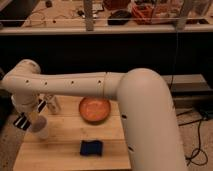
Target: Place the eraser in the ceramic cup
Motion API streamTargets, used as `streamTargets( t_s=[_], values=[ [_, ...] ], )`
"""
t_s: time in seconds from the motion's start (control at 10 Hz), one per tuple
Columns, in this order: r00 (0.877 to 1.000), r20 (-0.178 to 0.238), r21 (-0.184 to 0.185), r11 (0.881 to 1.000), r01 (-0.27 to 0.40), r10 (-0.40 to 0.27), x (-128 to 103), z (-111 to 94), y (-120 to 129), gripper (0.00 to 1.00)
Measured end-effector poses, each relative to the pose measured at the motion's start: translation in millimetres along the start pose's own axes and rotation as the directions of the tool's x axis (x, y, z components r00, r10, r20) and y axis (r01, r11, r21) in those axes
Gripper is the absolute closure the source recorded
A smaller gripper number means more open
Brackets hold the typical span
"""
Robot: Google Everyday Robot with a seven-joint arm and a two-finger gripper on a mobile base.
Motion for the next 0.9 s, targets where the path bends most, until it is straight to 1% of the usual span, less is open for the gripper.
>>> streamTargets(
  t_s=[0.7,0.9],
  values=[
    [1.000,0.018,0.008,1.000,0.014,-0.014,-9.4,-0.6,-1.4,0.95],
    [1.000,0.024,0.010,1.000,0.018,-0.018,-11.2,-0.4,-2.9,0.89]
  ],
)
